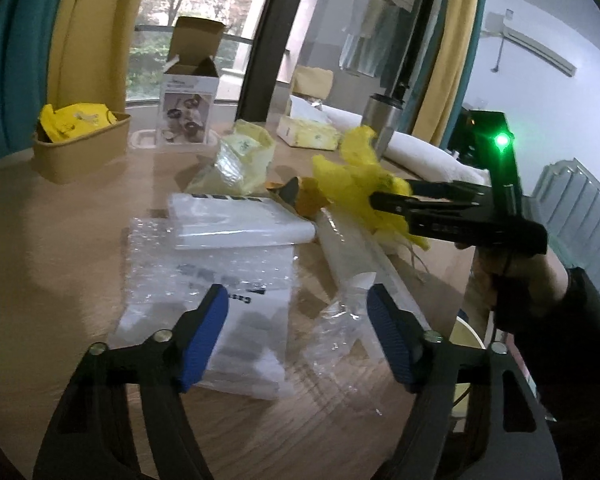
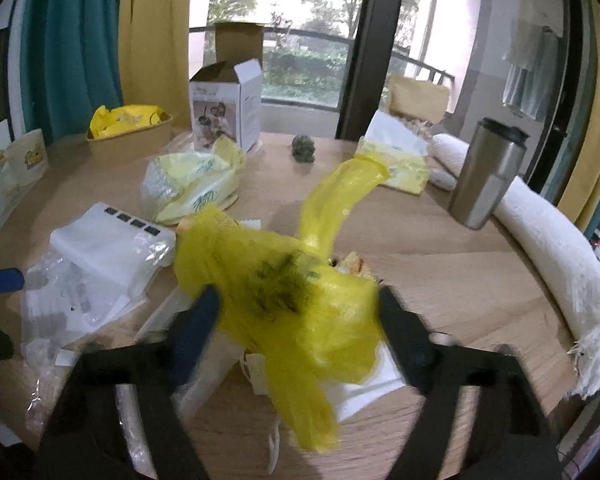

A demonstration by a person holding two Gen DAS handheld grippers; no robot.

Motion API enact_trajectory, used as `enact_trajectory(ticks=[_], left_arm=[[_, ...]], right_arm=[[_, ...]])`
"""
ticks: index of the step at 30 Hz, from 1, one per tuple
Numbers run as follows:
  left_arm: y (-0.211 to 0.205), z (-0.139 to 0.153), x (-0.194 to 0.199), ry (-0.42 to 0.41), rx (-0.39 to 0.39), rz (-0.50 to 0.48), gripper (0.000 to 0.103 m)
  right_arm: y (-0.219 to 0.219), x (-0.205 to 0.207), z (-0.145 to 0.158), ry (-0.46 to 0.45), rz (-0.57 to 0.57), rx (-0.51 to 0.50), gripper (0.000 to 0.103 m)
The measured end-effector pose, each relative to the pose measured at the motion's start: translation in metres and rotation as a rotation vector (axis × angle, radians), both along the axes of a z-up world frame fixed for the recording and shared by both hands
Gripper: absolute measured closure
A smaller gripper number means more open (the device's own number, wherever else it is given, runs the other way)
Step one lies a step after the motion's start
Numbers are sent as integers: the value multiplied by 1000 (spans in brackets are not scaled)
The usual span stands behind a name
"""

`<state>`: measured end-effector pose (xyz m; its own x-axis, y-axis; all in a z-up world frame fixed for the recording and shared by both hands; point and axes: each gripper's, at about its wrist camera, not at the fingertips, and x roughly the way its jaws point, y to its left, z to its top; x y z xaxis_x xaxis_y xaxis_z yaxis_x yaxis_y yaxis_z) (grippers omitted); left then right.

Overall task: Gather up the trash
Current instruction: 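Reach the right gripper to the yellow plastic bag and grasp it, then carry the yellow bag over the bucket and open the right gripper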

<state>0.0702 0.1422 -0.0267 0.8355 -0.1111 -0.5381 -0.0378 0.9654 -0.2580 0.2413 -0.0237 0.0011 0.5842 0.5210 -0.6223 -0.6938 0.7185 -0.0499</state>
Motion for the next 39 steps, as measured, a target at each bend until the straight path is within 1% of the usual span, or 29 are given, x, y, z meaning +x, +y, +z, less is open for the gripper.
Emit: enact_trajectory(ticks=[1, 2, 3, 4, 5, 7, 9, 10, 15, 21, 26, 30, 35, 39], left_arm=[[-2, -1, 1, 5, 2, -8, 33], [-5, -2, 3, 15, 5, -20, 37], [-7, -3, 5, 23, 9, -26, 43], [-10, -4, 6, 32, 15, -31, 46], [-14, -5, 8, 43, 25, -39, 51], [-19, -8, 10, 57, 43, -45, 58], [-24, -9, 12, 70, 56, -48, 67], [-26, -10, 13, 77, 63, -48, 69], [-36, -8, 12, 67, 99, -29, 72], [-42, 4, 4, 28, 129, 5, 74], [-53, 24, -7, -34, 161, 27, 74], [-66, 38, -12, -75, 185, 22, 74], [-89, 44, -11, -96, 205, -11, 74], [-111, 45, -10, -106, 216, -36, 74]], right_arm=[[0, 0, -2, 7, 6, 0, 52], [0, 0, -3, 12, 14, 1, 57], [0, -2, -5, 16, 26, 1, 71], [-1, -2, -5, 16, 31, 2, 76], [-3, -4, -5, 10, 35, 6, 78], [-8, -10, -1, -13, 41, 22, 82], [-14, -15, 4, -32, 41, 39, 83], [-18, -17, 7, -43, 38, 50, 83], [-45, -31, 23, -97, 21, 100, 83], [-76, -44, 32, -134, -7, 121, 83], [-103, -51, 30, -136, -42, 131, 83], [-125, -58, 25, -128, -73, 141, 83], [-157, -67, 15, -110, -105, 153, 83], [-175, -73, 3, -69, -120, 163, 83]])
